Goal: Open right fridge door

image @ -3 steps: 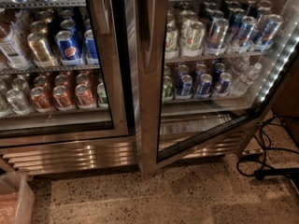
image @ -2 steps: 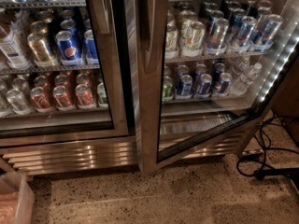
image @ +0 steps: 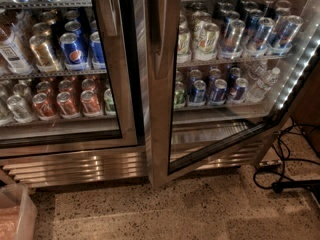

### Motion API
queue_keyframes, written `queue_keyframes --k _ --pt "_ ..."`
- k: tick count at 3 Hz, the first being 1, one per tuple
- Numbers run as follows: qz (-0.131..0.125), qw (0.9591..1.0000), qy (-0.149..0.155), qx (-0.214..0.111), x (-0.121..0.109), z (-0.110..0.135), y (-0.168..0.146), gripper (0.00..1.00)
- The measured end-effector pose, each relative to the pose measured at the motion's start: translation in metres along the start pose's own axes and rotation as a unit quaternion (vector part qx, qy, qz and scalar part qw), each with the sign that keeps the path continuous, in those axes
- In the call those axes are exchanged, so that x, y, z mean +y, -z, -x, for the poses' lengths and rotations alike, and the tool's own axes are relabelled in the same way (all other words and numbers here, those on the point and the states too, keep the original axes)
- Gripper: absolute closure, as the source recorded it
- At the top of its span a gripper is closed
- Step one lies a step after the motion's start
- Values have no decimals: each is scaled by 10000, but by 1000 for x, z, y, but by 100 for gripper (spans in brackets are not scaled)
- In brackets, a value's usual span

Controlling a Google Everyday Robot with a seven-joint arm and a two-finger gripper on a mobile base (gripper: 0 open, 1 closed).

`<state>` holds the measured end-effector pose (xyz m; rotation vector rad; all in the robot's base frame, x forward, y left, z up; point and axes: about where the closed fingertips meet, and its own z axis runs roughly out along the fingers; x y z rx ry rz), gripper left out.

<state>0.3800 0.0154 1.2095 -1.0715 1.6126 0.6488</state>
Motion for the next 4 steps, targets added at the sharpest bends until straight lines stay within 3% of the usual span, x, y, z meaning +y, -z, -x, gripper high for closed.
queue_keyframes --k 1,4 --pt "0 10000 0 0 0 0 0 17" --pt "0 10000 0 0 0 0 0 54"
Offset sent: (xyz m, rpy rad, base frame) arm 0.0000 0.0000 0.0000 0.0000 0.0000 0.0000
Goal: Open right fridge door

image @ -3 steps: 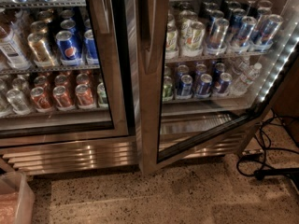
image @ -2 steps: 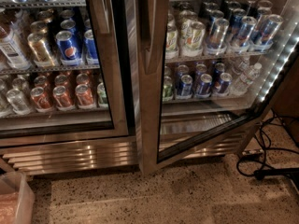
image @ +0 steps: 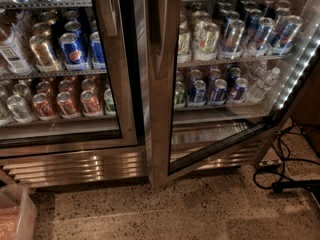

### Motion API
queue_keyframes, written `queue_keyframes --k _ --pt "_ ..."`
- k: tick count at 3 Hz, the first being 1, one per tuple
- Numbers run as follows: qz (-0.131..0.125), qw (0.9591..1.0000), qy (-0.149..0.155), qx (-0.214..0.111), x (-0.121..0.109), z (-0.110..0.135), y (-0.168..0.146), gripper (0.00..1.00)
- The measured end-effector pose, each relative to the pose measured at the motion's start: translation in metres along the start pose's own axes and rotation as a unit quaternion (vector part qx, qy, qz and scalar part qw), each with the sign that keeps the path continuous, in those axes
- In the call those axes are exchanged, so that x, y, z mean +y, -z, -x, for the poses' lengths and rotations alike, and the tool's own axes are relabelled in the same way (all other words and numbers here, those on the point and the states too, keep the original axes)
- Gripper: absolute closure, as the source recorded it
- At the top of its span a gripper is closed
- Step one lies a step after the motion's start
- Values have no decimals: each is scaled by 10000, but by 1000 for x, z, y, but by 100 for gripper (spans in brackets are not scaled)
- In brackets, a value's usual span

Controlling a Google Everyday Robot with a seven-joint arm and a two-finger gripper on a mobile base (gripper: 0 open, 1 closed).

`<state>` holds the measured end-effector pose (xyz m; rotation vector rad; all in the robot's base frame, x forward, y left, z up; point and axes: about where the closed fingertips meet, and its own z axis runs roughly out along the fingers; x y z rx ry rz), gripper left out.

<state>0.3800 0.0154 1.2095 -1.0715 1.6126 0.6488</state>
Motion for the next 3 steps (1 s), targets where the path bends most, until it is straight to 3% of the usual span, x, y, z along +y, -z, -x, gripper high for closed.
queue_keyframes --k 1,3 --pt "0 10000 0 0 0 0 0 67" --pt "0 10000 0 0 0 0 0 72"
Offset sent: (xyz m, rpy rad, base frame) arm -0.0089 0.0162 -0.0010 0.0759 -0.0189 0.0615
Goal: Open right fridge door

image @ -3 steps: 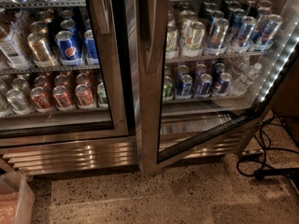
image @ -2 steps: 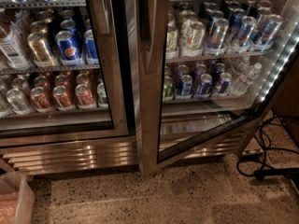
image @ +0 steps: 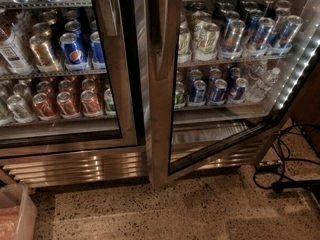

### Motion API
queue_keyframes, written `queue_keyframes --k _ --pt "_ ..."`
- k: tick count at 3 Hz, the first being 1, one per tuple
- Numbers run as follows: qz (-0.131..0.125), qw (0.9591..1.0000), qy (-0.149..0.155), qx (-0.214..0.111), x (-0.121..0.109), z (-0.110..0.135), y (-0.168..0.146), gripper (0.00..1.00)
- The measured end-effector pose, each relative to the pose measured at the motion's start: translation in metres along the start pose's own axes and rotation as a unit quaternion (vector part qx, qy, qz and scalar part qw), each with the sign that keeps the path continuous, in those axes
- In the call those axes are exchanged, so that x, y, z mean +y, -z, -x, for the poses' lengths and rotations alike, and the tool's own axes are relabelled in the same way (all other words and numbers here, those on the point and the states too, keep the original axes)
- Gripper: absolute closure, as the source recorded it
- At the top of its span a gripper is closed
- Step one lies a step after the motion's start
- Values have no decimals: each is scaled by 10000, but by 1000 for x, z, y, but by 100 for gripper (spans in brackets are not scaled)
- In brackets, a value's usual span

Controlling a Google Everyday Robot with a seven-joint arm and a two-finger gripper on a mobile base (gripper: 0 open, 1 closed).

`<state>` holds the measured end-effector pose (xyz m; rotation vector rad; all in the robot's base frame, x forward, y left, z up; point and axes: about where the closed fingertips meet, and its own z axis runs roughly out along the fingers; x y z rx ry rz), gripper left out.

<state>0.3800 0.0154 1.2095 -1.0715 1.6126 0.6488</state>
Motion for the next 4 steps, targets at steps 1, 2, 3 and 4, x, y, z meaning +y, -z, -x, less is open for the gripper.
queue_keyframes --k 1,2,3,4 --pt "0 10000 0 0 0 0 0 72" --pt "0 10000 0 0 0 0 0 90" --pt "0 10000 0 0 0 0 0 95" --pt "0 10000 0 0 0 0 0 95"
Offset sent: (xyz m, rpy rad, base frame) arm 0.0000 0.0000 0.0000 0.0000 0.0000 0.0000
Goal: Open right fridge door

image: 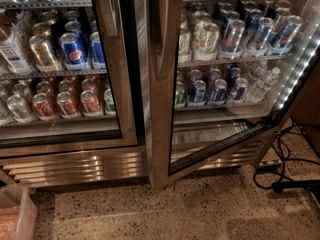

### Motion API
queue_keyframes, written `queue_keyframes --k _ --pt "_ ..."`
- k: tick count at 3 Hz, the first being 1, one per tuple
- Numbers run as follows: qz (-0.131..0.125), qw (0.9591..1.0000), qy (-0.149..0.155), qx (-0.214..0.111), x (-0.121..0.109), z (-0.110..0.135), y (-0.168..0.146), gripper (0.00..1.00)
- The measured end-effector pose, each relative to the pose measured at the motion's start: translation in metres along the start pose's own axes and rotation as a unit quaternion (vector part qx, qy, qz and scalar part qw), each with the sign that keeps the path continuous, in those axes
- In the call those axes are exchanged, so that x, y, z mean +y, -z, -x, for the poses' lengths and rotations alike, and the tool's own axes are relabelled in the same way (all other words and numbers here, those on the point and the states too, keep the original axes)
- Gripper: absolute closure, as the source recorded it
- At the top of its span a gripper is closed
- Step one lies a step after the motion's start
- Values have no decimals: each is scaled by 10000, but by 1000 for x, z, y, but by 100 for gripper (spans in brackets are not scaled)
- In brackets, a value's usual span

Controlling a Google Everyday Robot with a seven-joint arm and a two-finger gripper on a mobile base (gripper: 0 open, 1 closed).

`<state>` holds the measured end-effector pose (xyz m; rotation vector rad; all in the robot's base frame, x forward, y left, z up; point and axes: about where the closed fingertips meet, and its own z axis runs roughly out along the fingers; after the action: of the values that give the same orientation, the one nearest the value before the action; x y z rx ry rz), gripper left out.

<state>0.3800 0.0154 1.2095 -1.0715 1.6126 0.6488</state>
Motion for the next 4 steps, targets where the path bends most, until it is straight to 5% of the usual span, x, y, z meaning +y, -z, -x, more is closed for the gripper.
queue_keyframes --k 3,4 --pt "0 10000 0 0 0 0 0 95" --pt "0 10000 0 0 0 0 0 78"
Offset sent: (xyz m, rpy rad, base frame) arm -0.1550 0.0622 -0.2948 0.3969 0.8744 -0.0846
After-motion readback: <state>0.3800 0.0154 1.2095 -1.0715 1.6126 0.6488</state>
